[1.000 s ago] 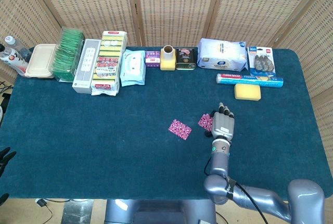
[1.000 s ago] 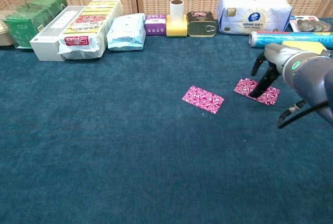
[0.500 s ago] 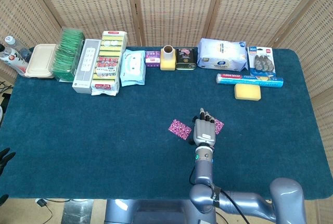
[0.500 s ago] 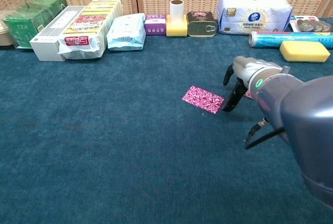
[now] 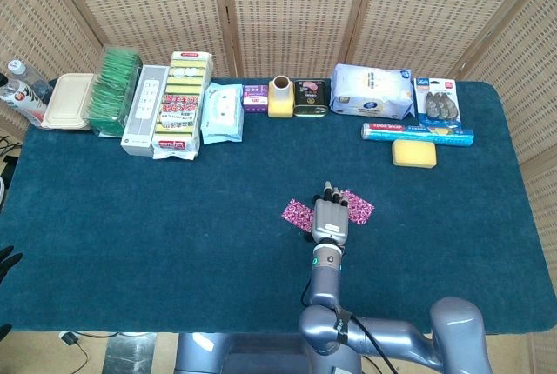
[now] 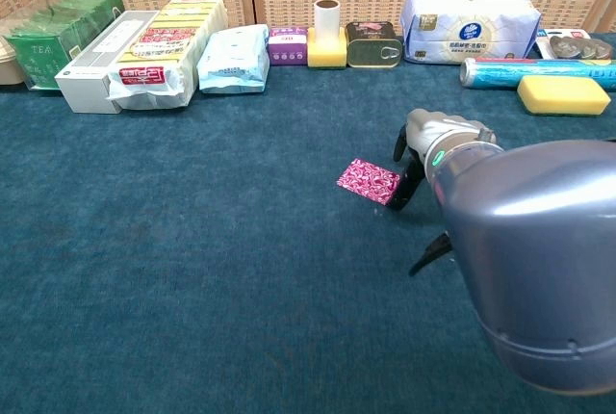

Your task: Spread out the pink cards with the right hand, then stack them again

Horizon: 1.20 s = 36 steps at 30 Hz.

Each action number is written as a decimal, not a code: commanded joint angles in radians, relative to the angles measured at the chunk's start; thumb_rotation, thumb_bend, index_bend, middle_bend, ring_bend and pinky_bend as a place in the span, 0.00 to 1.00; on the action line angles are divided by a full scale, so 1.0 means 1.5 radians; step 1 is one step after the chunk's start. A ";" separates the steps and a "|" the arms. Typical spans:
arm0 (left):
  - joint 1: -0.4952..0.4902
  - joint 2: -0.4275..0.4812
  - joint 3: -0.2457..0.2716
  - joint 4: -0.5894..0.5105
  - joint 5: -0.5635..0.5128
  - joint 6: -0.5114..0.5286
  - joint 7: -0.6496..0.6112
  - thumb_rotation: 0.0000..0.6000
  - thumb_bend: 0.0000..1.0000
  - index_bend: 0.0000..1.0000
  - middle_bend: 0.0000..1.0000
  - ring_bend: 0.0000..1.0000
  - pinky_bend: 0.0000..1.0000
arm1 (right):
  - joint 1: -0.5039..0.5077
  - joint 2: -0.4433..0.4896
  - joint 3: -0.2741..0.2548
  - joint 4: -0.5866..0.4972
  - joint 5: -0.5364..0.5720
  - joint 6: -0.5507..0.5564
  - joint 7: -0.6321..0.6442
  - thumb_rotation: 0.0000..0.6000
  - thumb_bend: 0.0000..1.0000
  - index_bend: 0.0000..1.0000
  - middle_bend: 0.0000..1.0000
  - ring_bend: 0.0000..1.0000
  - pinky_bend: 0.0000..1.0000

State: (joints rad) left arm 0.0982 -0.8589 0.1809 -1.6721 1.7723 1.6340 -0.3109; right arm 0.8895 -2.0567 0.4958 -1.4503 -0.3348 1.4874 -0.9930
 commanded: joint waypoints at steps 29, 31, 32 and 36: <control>-0.003 0.004 0.000 0.001 -0.007 -0.002 -0.014 1.00 0.12 0.00 0.00 0.00 0.01 | 0.017 -0.056 0.022 0.068 -0.013 0.000 -0.025 1.00 0.28 0.26 0.00 0.00 0.04; -0.003 0.004 0.000 0.002 -0.007 -0.002 -0.015 1.00 0.12 0.00 0.00 0.00 0.01 | 0.016 -0.058 0.024 0.070 -0.014 -0.001 -0.024 1.00 0.28 0.26 0.00 0.00 0.04; -0.002 0.005 0.000 0.002 -0.006 -0.002 -0.015 1.00 0.12 0.00 0.00 0.00 0.01 | 0.016 -0.059 0.025 0.071 -0.014 -0.002 -0.023 1.00 0.28 0.26 0.00 0.00 0.04; -0.001 0.004 0.001 0.002 -0.006 0.000 -0.014 1.00 0.12 0.00 0.00 0.00 0.01 | 0.013 -0.061 0.028 0.075 -0.014 -0.005 -0.025 1.00 0.29 0.29 0.00 0.00 0.04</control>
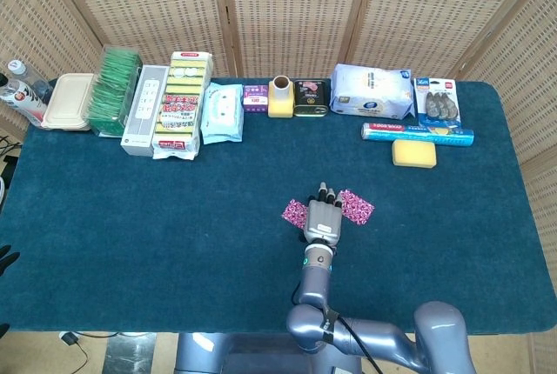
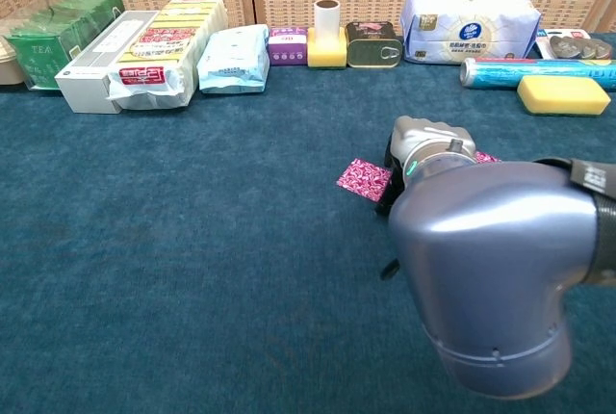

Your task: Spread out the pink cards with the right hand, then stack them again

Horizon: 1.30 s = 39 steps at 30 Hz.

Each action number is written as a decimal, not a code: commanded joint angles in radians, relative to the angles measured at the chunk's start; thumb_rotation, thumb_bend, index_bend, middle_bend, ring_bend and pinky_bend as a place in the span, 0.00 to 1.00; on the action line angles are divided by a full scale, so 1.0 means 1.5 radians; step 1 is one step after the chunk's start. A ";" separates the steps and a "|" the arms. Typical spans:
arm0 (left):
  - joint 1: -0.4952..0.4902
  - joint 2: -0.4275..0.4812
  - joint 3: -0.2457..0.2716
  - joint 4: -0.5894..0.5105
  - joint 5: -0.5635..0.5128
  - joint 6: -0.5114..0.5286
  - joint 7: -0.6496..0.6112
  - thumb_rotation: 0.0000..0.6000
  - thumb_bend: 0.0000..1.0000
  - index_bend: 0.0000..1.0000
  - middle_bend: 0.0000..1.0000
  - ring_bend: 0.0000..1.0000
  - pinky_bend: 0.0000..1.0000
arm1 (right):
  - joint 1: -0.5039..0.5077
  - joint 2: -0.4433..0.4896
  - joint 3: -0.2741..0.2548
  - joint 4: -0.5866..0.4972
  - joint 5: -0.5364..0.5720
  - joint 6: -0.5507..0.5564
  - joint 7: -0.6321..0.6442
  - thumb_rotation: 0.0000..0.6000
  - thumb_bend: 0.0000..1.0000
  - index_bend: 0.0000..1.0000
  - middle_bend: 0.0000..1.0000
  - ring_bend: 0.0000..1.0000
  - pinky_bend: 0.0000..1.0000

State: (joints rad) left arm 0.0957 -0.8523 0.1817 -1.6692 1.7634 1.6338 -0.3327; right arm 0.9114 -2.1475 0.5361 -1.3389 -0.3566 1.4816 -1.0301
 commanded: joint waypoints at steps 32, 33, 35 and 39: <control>0.001 -0.002 0.001 0.000 0.002 0.003 0.004 1.00 0.12 0.00 0.00 0.00 0.01 | -0.026 0.012 -0.003 -0.021 -0.023 -0.011 -0.005 1.00 0.38 0.44 0.02 0.00 0.06; 0.001 -0.002 0.000 0.000 0.002 0.003 0.004 1.00 0.12 0.00 0.00 0.00 0.01 | -0.027 0.014 -0.004 -0.024 -0.025 -0.011 -0.005 1.00 0.38 0.44 0.02 0.00 0.06; 0.001 -0.002 0.000 0.000 0.002 0.003 0.004 1.00 0.12 0.00 0.00 0.00 0.01 | -0.030 0.017 -0.006 -0.030 -0.029 -0.009 -0.004 1.00 0.38 0.44 0.02 0.00 0.06; 0.001 -0.001 0.000 -0.001 0.001 0.002 0.004 1.00 0.12 0.00 0.00 0.00 0.01 | -0.034 0.026 -0.006 -0.047 -0.033 -0.004 -0.005 1.00 0.38 0.44 0.02 0.00 0.06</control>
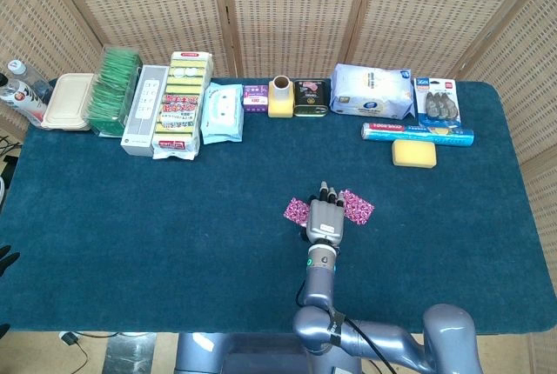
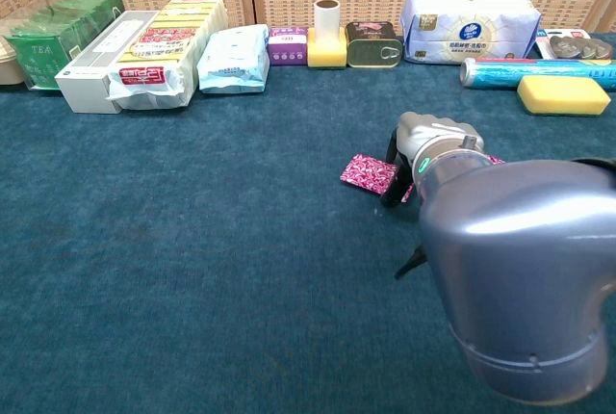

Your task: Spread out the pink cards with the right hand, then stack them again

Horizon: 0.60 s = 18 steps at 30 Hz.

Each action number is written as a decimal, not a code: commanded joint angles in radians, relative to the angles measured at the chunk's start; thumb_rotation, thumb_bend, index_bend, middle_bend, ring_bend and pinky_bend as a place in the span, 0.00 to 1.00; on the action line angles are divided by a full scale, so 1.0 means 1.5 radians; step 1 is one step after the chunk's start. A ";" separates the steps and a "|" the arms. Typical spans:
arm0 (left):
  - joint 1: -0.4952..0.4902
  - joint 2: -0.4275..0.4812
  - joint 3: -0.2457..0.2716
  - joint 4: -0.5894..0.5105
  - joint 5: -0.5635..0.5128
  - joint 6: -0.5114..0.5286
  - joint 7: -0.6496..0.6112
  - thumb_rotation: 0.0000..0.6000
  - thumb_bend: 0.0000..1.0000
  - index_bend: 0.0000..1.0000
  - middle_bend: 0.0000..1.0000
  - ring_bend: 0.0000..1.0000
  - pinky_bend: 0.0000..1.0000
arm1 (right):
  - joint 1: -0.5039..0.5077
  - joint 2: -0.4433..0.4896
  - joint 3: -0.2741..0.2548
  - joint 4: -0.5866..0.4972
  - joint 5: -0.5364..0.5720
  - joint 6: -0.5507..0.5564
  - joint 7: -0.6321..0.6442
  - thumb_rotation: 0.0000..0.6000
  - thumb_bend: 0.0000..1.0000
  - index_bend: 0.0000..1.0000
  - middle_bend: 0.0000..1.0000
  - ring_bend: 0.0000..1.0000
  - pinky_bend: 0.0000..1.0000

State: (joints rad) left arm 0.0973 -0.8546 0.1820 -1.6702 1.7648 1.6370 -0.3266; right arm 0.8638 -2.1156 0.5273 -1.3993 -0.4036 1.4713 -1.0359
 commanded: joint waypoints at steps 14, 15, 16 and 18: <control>-0.004 -0.001 0.000 -0.008 -0.003 -0.012 0.014 1.00 0.12 0.00 0.00 0.00 0.01 | -0.046 0.089 0.001 -0.074 -0.001 0.014 -0.001 1.00 0.38 0.44 0.02 0.00 0.06; -0.005 -0.002 0.000 -0.009 -0.003 -0.014 0.018 1.00 0.12 0.00 0.00 0.00 0.01 | -0.052 0.099 -0.001 -0.079 -0.002 0.016 -0.001 1.00 0.38 0.44 0.02 0.00 0.06; -0.005 -0.002 0.000 -0.012 -0.004 -0.015 0.022 1.00 0.12 0.00 0.00 0.00 0.01 | -0.060 0.113 -0.005 -0.089 -0.003 0.014 0.000 1.00 0.38 0.44 0.02 0.00 0.06; -0.005 -0.003 -0.001 -0.014 -0.005 -0.016 0.026 1.00 0.12 0.00 0.00 0.00 0.01 | -0.069 0.129 -0.011 -0.104 -0.002 0.009 0.003 1.00 0.39 0.44 0.02 0.00 0.06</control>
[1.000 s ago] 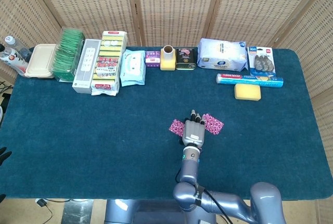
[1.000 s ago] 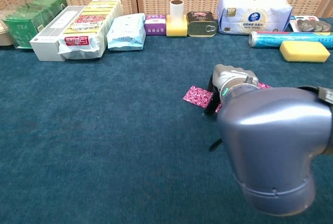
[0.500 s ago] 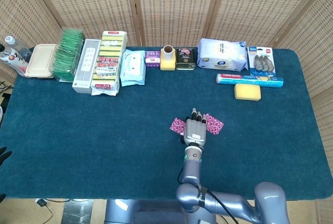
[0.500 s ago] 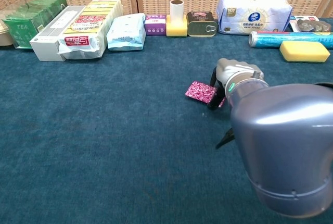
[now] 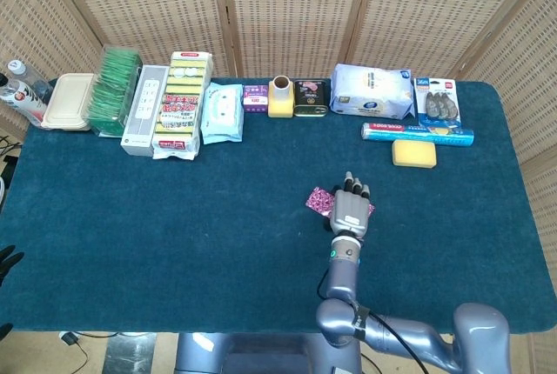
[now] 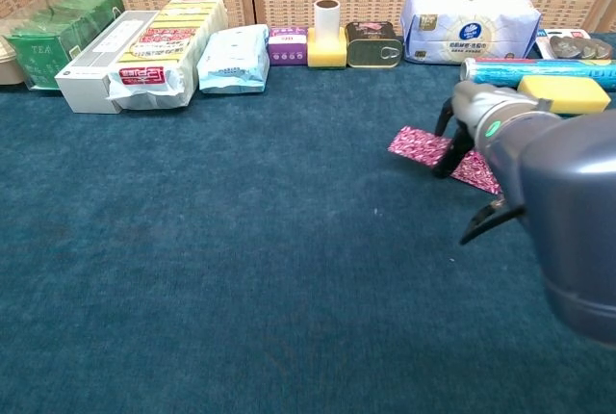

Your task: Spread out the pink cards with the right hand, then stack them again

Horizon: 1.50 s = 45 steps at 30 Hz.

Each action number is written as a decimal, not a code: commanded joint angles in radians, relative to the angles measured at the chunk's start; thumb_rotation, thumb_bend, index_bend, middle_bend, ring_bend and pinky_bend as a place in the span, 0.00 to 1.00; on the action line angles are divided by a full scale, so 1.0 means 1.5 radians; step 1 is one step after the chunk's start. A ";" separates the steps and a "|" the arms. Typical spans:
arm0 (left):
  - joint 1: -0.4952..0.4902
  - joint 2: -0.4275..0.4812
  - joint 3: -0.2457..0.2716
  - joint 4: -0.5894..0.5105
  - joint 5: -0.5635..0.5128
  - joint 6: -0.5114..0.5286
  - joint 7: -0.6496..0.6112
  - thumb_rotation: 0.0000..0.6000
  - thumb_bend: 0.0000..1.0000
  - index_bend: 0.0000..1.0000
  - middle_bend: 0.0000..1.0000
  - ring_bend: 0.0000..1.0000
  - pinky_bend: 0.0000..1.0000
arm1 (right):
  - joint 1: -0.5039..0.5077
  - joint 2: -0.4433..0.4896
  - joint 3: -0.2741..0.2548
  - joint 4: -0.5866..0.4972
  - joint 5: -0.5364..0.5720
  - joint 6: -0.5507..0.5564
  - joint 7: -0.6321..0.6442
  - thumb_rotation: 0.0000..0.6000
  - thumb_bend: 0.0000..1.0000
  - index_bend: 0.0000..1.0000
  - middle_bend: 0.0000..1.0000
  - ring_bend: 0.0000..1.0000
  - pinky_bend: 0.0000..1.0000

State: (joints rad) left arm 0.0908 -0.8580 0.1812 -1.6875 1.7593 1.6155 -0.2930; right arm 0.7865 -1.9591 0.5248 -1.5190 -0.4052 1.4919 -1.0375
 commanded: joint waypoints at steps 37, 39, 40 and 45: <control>-0.004 -0.003 -0.002 -0.014 -0.010 -0.015 0.023 1.00 0.12 0.00 0.00 0.00 0.01 | -0.036 0.069 -0.063 0.028 0.014 -0.068 0.049 1.00 0.39 0.44 0.02 0.00 0.06; -0.004 -0.003 -0.002 -0.014 -0.010 -0.015 0.022 1.00 0.12 0.00 0.00 0.00 0.01 | -0.037 0.069 -0.060 0.030 0.019 -0.068 0.052 1.00 0.39 0.44 0.02 0.00 0.06; -0.003 -0.003 -0.002 -0.014 -0.010 -0.014 0.022 1.00 0.12 0.00 0.00 0.00 0.01 | -0.037 0.068 -0.057 0.033 0.023 -0.068 0.054 1.00 0.39 0.44 0.02 0.00 0.06; -0.003 -0.003 -0.002 -0.013 -0.010 -0.014 0.021 1.00 0.12 0.00 0.00 0.00 0.01 | -0.038 0.065 -0.041 0.040 0.039 -0.069 0.067 1.00 0.39 0.44 0.02 0.00 0.06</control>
State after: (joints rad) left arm 0.0856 -0.8625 0.1788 -1.7071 1.7450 1.5946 -0.2611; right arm 0.7294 -1.8604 0.4611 -1.4619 -0.3494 1.3888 -0.9385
